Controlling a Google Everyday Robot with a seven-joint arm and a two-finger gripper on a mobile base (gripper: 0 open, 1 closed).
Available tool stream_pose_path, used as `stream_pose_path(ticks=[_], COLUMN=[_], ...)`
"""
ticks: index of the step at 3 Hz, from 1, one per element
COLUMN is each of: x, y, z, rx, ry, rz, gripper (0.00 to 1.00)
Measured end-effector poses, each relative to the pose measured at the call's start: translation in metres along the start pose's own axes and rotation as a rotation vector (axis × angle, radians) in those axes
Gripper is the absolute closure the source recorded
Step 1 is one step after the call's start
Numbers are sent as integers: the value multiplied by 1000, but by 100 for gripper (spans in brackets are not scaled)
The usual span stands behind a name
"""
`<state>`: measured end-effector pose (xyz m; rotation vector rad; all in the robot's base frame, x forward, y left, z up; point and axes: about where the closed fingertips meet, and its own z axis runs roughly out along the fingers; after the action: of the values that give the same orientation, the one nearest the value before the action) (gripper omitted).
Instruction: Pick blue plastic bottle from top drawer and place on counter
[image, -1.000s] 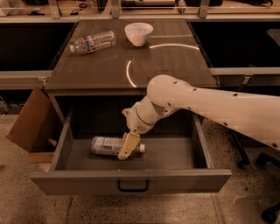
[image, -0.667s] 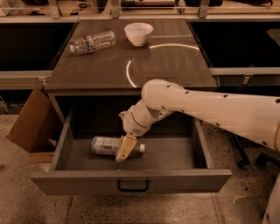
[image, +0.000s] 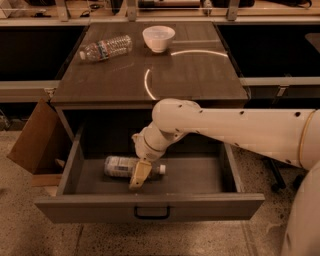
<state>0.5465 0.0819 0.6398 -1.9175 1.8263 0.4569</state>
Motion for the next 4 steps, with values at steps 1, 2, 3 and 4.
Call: stream_pose_path(ticks=[1,2,3,4], x=[3,4,5,6], y=[3,4,5,4], z=[8,14,17,18], rx=[-7,-13,-11,-10], ry=[19,34,48,54], rz=[-3,-3,-6,-9], gripper=[0,0,18,41])
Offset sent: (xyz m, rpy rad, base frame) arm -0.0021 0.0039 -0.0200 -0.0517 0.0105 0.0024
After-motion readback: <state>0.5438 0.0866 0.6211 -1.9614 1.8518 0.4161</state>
